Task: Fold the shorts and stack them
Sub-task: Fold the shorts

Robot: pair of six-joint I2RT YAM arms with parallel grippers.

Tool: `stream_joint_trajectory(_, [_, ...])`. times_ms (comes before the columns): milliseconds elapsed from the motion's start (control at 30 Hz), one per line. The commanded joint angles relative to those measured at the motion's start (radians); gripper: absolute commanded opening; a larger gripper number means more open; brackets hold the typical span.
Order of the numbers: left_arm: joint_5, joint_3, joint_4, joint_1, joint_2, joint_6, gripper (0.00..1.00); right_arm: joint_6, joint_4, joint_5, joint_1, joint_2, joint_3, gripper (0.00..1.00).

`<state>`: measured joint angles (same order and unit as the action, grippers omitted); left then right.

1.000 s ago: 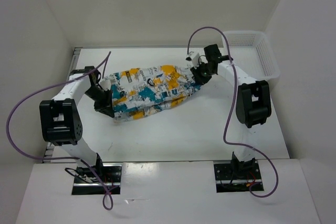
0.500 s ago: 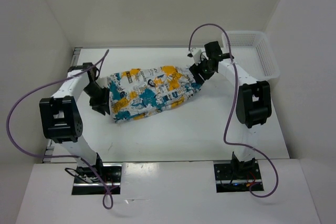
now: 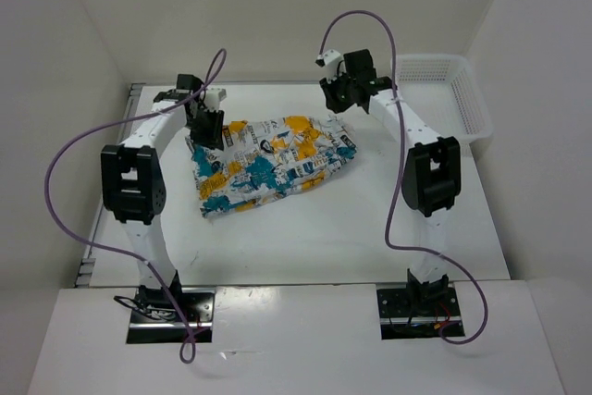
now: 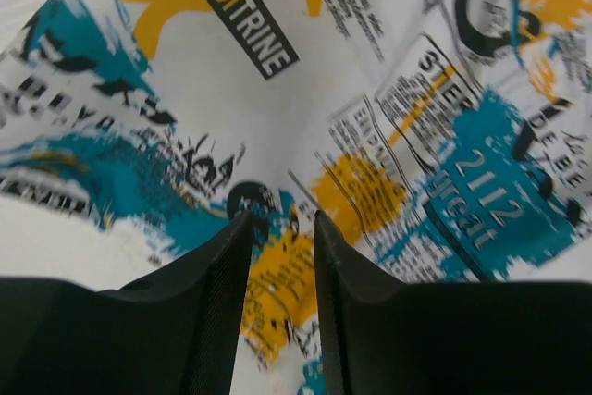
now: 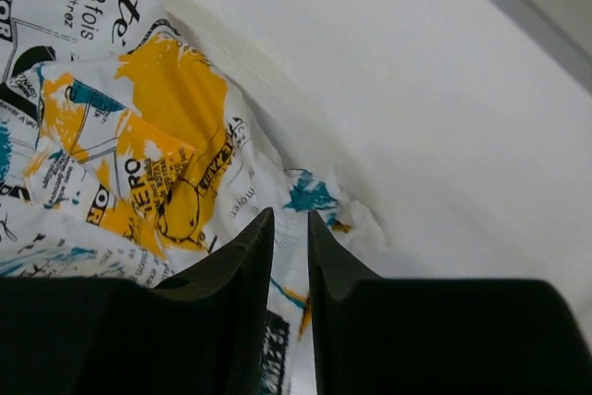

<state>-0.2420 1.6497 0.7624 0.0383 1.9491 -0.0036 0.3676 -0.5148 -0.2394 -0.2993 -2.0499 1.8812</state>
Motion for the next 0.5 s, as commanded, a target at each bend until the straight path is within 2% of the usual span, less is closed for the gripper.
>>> stream_joint_trajectory(0, [0.009,0.028,-0.089,-0.006,0.086,0.004,0.41,-0.081,0.044,0.018,-0.027,-0.094,0.042,0.25])
stream_joint_trajectory(100, [0.043,0.085,-0.101,-0.006,0.165,0.004,0.41,-0.154,0.068,0.07,-0.052,-0.162,0.042,0.17])
stream_joint_trajectory(267, [0.127,0.039,-0.149,-0.018,0.197,0.004,0.41,-0.24,0.059,0.144,-0.052,-0.205,-0.042,0.1])
stream_joint_trajectory(333, [0.165,0.027,-0.149,-0.031,0.226,0.004,0.41,-0.265,0.082,0.227,-0.052,-0.22,-0.068,0.05])
stream_joint_trajectory(467, [0.254,0.027,-0.16,-0.078,0.266,0.004,0.41,-0.306,0.165,0.477,-0.052,-0.245,-0.068,0.03])
